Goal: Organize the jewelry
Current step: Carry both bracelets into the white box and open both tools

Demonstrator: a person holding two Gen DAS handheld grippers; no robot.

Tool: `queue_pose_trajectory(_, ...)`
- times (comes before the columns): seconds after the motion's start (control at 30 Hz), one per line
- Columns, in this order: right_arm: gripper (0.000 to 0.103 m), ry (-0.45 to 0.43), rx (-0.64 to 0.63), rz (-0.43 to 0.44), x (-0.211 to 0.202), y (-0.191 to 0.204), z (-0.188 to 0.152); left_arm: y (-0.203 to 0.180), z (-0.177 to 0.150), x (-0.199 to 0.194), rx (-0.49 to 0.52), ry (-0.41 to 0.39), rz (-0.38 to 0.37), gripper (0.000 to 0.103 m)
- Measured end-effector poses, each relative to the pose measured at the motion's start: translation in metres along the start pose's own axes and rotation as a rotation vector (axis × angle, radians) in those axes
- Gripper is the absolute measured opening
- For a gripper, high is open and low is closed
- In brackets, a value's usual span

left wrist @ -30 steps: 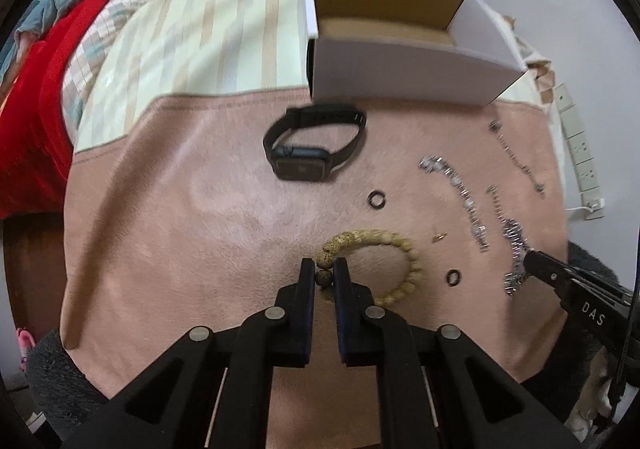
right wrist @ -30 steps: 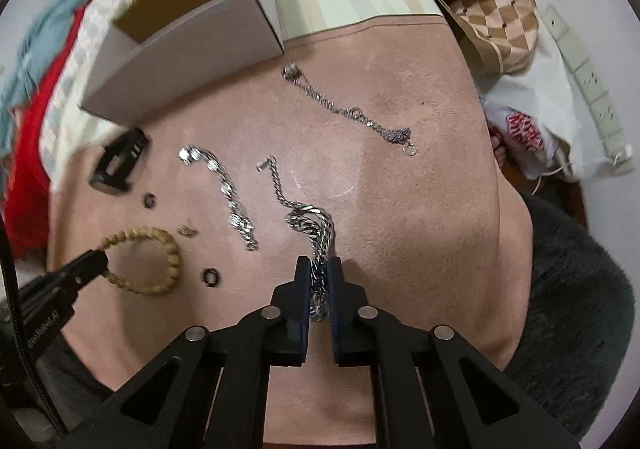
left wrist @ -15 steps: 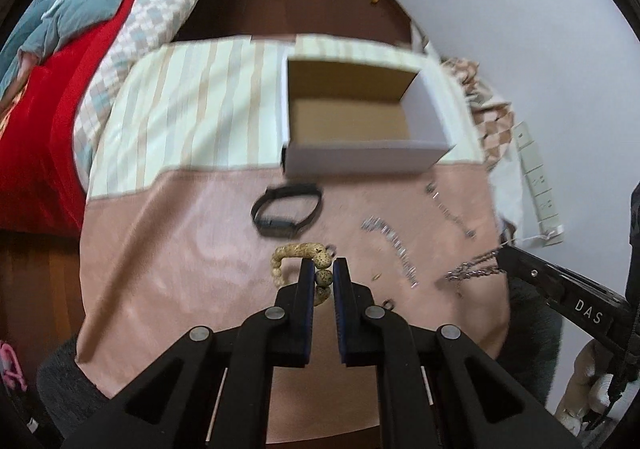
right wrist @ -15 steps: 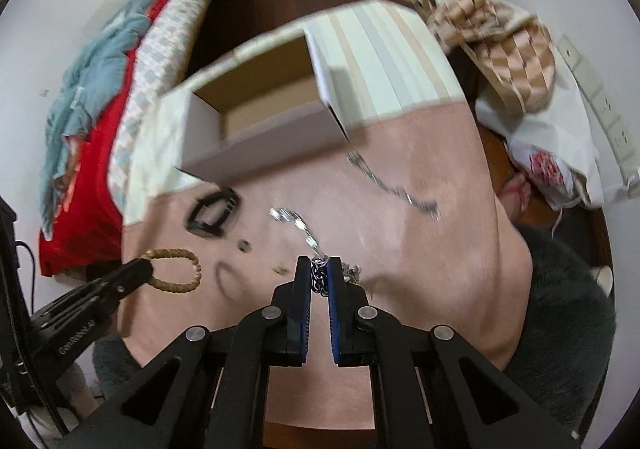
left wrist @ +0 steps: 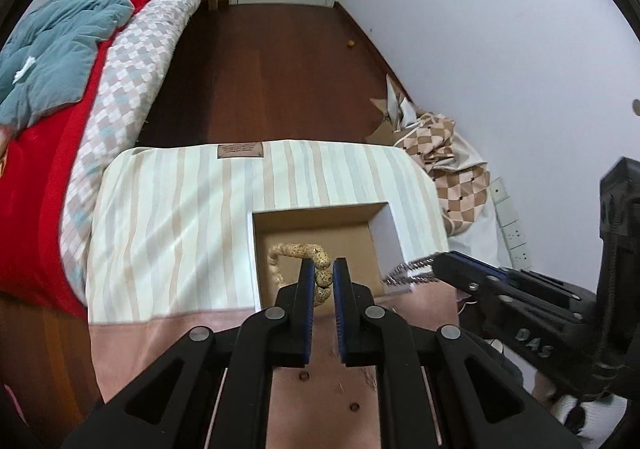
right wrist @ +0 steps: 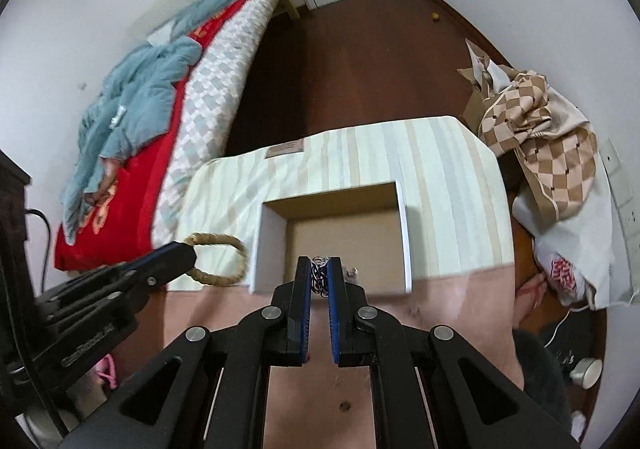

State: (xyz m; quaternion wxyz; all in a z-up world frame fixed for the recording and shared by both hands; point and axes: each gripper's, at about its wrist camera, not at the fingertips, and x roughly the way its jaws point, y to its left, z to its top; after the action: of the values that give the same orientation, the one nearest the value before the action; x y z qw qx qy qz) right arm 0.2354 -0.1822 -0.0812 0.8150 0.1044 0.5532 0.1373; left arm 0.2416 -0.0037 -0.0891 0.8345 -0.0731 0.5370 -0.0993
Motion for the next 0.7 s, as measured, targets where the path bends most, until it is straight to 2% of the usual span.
queue_pose_trajectory(0.13, 0.008, 0.054, -0.002, -0.024, 0.042, -0.009, 0.025, 0.010, 0.015, 0.036, -0.014, 0.057, -0.003, 0.006)
queue_pose_trajectory(0.3, 0.008, 0.106, -0.013, -0.053, 0.081, -0.023, 0.042, 0.023, 0.023, 0.077, -0.050, 0.132, -0.028, 0.007)
queue_pose_trajectory(0.53, 0.009, 0.199, -0.005, -0.022, 0.110, -0.034, 0.054, 0.028, 0.033, 0.087, -0.112, 0.176, -0.036, 0.010)
queue_pose_trajectory(0.57, 0.010, 0.203, -0.003, -0.022, 0.110, -0.035, 0.054, 0.027, 0.034, 0.086, -0.112, 0.176, -0.027, 0.015)
queue_pose_trajectory(0.6, 0.015, 0.204, -0.003, -0.028, 0.109, -0.036, 0.054, 0.026, 0.035, 0.084, -0.104, 0.171, -0.011, 0.032)
queue_pose_trajectory(0.63, 0.021, 0.203, -0.005, -0.034, 0.107, -0.036, 0.053, 0.026, 0.036, 0.083, -0.098, 0.168, 0.004, 0.044)
queue_pose_trajectory(0.67, 0.034, 0.198, -0.004, -0.043, 0.105, -0.037, 0.052, 0.026, 0.035, 0.079, -0.089, 0.154, 0.022, 0.066)
queue_pose_trajectory(0.7, 0.045, 0.190, -0.010, -0.058, 0.101, -0.037, 0.051, 0.026, 0.033, 0.075, -0.081, 0.133, 0.052, 0.076)
